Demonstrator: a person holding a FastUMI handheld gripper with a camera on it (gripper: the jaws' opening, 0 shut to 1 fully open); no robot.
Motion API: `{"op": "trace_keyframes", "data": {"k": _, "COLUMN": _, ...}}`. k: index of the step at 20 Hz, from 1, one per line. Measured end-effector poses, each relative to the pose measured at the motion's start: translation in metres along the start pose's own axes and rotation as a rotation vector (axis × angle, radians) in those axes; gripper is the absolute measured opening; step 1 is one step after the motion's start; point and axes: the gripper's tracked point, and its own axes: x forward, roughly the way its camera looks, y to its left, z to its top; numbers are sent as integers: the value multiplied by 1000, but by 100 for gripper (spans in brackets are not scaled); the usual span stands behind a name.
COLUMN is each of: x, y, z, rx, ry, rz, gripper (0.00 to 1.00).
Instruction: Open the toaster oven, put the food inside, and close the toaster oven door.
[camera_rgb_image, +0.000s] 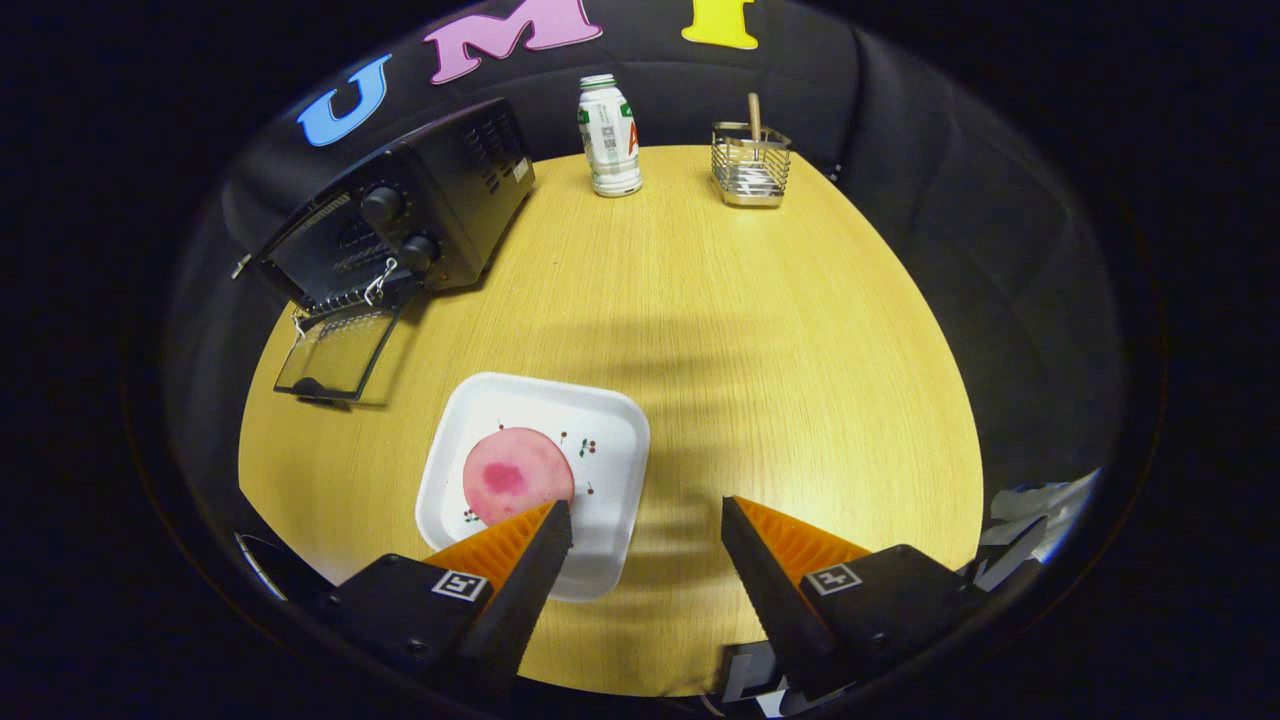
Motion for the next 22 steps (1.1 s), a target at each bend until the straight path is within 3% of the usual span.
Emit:
{"op": "trace_keyframes", "data": {"k": 4, "x": 16, "y": -1, "z": -10, "rx": -76, "ry": 43, "rz": -5, "gripper": 99}}
{"op": "trace_keyframes", "data": {"k": 7, "x": 23, "y": 1, "z": -18, "rx": -43, "ry": 91, "rz": -5, "gripper": 94}}
{"op": "trace_keyframes", "data": {"k": 9, "x": 25, "y": 3, "z": -16, "rx": -26, "ry": 92, "rz": -2, "gripper": 84}}
{"op": "trace_keyframes", "data": {"k": 11, "x": 25, "y": 1, "z": -14, "rx": -8, "ry": 92, "rz": -14, "gripper": 64}}
{"op": "trace_keyframes", "data": {"k": 13, "x": 23, "y": 2, "z": -15, "rx": 5, "ry": 106, "rz": -14, "gripper": 54}}
{"op": "trace_keyframes", "data": {"k": 15, "x": 30, "y": 8, "z": -14, "rx": 31, "ry": 135, "rz": 8, "gripper": 28}}
{"op": "trace_keyframes", "data": {"k": 16, "x": 30, "y": 9, "z": -14, "rx": 22, "ry": 143, "rz": 17, "gripper": 23}}
{"op": "trace_keyframes", "data": {"k": 18, "x": 27, "y": 12, "z": -15, "rx": 18, "ry": 151, "rz": 56, "gripper": 23}}
{"op": "trace_keyframes", "data": {"k": 19, "x": 34, "y": 11, "z": -17, "rx": 46, "ry": 142, "rz": 68, "gripper": 14}}
{"op": "trace_keyframes", "data": {"k": 22, "x": 31, "y": 16, "z": -16, "rx": 72, "ry": 131, "rz": 134, "gripper": 8}}
